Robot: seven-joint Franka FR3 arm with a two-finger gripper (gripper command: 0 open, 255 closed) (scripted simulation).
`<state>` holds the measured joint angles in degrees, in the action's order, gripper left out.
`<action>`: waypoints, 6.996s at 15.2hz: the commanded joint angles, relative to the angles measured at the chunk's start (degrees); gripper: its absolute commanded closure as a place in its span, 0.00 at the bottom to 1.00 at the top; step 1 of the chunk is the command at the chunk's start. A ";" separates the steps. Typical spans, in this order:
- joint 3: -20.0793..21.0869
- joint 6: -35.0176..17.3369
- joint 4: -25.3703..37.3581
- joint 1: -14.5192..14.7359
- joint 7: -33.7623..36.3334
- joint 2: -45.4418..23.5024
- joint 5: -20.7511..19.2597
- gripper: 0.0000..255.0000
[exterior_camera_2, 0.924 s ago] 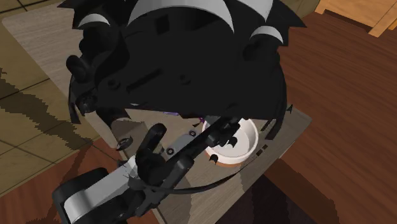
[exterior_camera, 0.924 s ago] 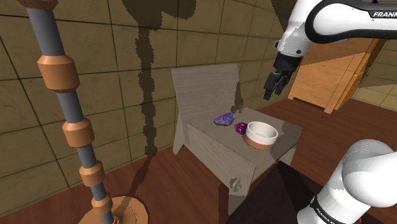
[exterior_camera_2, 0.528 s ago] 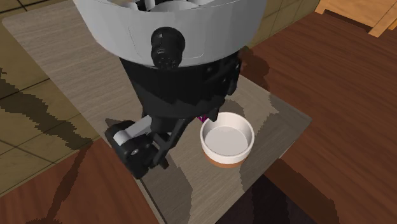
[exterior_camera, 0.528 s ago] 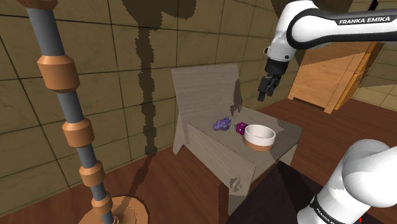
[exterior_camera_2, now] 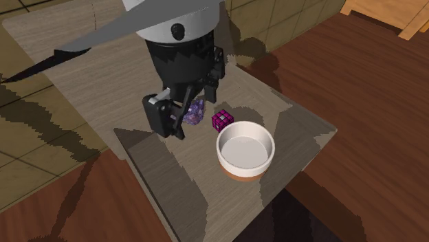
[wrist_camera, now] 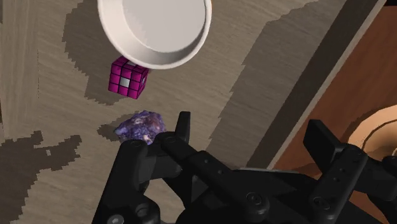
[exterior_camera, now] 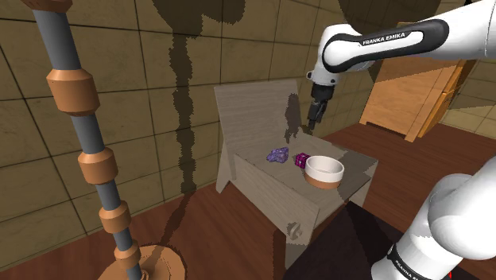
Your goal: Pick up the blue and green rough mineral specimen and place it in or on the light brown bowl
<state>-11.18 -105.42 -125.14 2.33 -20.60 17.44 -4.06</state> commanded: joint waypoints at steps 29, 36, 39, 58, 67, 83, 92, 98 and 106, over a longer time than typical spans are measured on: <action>-0.21 -1.11 44.76 -4.21 -31.09 -57.06 4.62 0.00; -0.21 -1.10 44.78 -4.21 -31.09 -57.08 4.63 0.00; -0.21 -1.10 44.78 -4.21 -31.09 -57.08 4.63 1.00; 11.65 -21.75 33.75 -24.12 -95.64 -54.01 7.73 0.00; 11.72 -24.18 33.41 -24.04 -95.68 -56.08 7.79 0.00; 11.69 -22.64 33.52 -24.03 -95.58 -54.65 7.74 1.00; 11.62 -17.70 34.66 -24.02 -95.27 -50.85 7.60 1.00; 11.59 -14.16 36.09 -24.02 -95.06 -48.73 7.50 1.00; 11.55 -9.16 38.79 -24.03 -94.78 -46.43 7.39 1.00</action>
<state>0.35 -115.28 -86.77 -21.78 -115.52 -29.30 3.36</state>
